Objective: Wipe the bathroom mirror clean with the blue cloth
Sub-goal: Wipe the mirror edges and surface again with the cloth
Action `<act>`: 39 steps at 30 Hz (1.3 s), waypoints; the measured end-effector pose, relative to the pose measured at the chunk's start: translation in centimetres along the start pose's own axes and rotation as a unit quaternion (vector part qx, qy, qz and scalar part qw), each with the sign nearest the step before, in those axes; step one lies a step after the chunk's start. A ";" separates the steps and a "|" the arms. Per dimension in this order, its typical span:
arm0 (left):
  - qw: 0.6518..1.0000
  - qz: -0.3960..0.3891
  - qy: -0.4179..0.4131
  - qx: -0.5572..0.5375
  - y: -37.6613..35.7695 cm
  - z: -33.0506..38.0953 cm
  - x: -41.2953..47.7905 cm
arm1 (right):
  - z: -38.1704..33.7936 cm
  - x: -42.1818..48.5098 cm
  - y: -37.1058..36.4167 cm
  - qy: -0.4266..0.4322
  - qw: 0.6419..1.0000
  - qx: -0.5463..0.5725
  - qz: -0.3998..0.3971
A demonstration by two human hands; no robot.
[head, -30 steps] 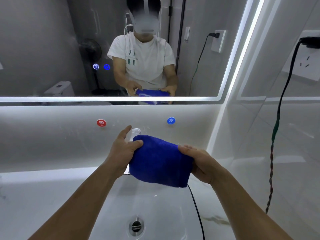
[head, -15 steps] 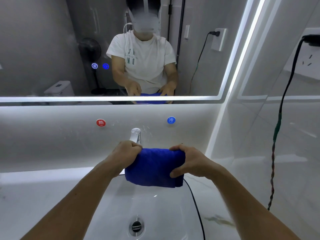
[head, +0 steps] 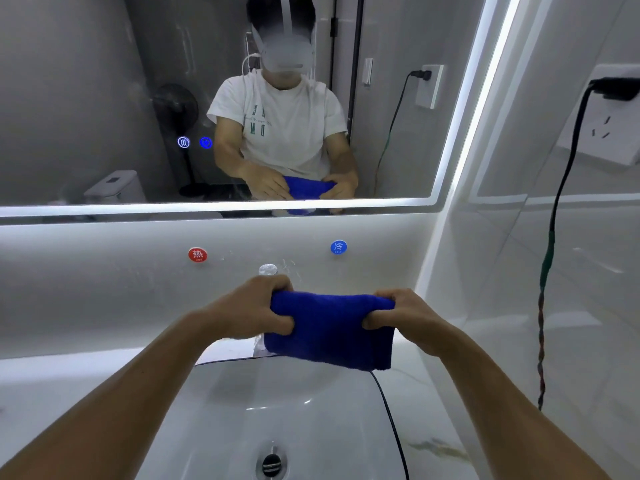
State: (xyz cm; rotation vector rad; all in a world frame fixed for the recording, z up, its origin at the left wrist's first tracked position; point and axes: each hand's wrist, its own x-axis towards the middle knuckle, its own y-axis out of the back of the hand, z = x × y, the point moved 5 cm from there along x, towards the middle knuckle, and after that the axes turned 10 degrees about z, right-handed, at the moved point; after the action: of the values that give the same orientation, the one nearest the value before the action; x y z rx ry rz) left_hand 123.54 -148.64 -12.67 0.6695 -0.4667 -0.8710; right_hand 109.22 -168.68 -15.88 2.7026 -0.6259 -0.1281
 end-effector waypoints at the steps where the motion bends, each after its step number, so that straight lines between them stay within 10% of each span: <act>1: 0.998 0.017 -0.006 -0.054 0.5 0.2 0.2 | 0.1 -0.1 0.3 -0.001 0.999 0.035 0.001; 6: 0.975 0.055 -0.006 -0.217 2.7 1.6 2.0 | 0.2 -0.7 -0.2 -0.026 0.960 0.242 -0.141; 9: 0.970 -0.021 -0.026 -0.241 3.4 4.5 3.6 | -1.4 -0.9 -1.8 -0.062 0.860 0.433 -0.263; 14: 0.966 -0.109 -0.043 -0.229 3.8 9.3 6.8 | -3.3 0.1 -4.2 -0.135 0.736 0.622 -0.229; 21: 0.961 -0.055 -0.033 -0.268 3.3 9.7 10.3 | -6.1 0.0 -4.6 -0.073 0.719 0.657 -0.215; 25: 0.979 -0.002 -0.061 -0.196 3.0 10.5 12.1 | -6.9 0.2 -4.2 -0.100 0.651 0.716 -0.231; 29: 0.980 0.154 -0.125 0.002 3.1 11.4 14.0 | -5.3 3.0 -2.4 -0.115 0.680 0.718 -0.090; 34: 0.939 0.283 -0.193 -0.013 4.4 13.1 15.1 | -5.1 8.2 4.4 0.001 0.719 0.686 0.109; 39: 0.861 0.415 -0.286 0.069 6.8 16.0 15.3 | -8.9 12.5 11.8 0.242 0.782 0.316 0.479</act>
State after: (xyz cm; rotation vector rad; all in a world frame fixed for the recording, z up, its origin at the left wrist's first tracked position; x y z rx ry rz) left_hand 125.98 -163.44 5.02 0.2576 -1.2548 -0.1810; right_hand 117.11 -181.12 -3.36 2.3644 -2.0015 1.1745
